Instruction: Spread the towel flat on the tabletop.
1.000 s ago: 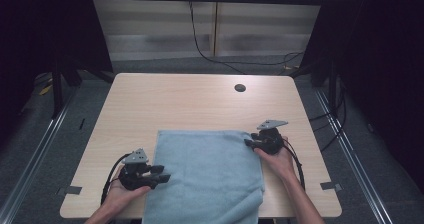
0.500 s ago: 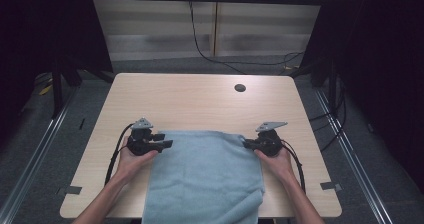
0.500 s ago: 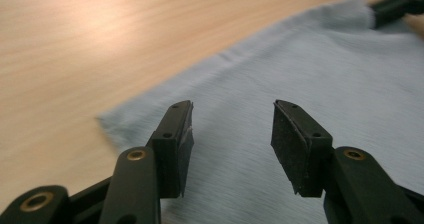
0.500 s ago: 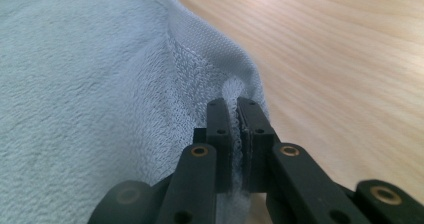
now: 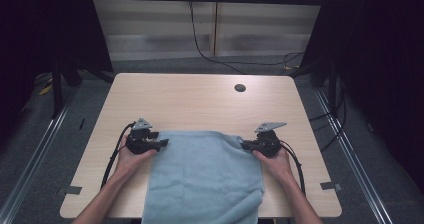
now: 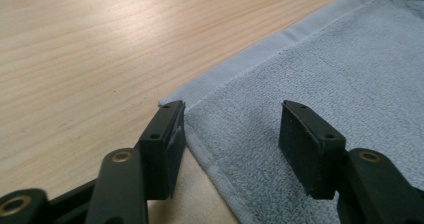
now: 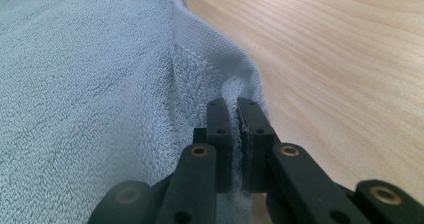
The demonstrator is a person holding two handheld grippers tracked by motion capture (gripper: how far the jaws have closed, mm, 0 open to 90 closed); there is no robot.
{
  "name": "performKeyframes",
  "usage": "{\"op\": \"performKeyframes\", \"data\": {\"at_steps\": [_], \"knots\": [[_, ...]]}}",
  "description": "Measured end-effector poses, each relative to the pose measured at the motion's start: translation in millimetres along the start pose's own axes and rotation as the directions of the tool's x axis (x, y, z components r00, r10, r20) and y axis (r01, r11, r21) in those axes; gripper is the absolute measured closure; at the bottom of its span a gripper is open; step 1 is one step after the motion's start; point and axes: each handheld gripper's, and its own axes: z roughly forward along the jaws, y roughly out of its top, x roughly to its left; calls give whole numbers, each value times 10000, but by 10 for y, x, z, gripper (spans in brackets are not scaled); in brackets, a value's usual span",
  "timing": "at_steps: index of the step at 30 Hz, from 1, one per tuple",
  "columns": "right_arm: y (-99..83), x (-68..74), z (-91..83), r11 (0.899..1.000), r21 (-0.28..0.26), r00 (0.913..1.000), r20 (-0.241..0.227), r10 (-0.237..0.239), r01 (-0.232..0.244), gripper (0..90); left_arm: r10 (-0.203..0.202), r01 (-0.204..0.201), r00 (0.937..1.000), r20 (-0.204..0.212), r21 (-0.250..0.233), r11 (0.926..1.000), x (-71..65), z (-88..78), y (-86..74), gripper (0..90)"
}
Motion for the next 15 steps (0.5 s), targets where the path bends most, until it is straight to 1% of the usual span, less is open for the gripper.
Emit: {"op": "performKeyframes", "data": {"at_steps": [2,3,4,5,6,7,8,9,10,11,12,14,15], "knots": [[0,1,0,10000,2,10000,6,18,-18,849,482,-480,9986,-225,96,9988,-42,4,-3,453],[-1,4,-2,10000,14,10000,36,39,-39,849,601,-601,9982,-30,67,9982,-65,3,-7,489],[-2,5,-2,10000,15,10000,57,8,-9,849,927,-928,9956,128,90,9956,-85,0,-7,561],[-1,9,-2,10000,17,10000,72,42,-42,849,983,-985,9949,233,94,9951,-112,3,-8,600],[-1,10,-1,10000,14,10000,87,35,-35,849,1060,-1065,9934,429,103,9943,-129,1,-7,635],[-1,11,0,10000,-8,10000,77,37,-37,849,1199,-1205,9910,598,63,9927,-144,2,-9,728],[1,12,0,10000,0,10000,78,37,-37,850,1227,-1236,9905,622,92,9923,-161,1,-7,808],[4,9,-3,10000,53,10000,54,80,-80,853,1123,-1133,9916,648,124,9935,-167,0,-5,834],[5,2,-10,9999,56,9999,16,119,-119,856,927,-939,9928,763,117,9955,-157,0,-8,846],[5,-8,-24,9999,5,9999,83,131,-131,858,706,-719,9932,927,111,9973,-138,-6,-15,848],[5,-28,-52,9997,-29,9997,83,235,-235,858,581,-593,9928,1046,78,9982,-109,-17,-24,850],[10,-82,-136,9978,-447,9988,77,486,-482,860,266,-265,9920,1236,-22,9996,-57,-53,-40,852],[15,-107,-188,9953,-711,9979,-3,655,-654,860,161,-149,9901,1398,-95,9998,-34,-80,-40,853]]}}
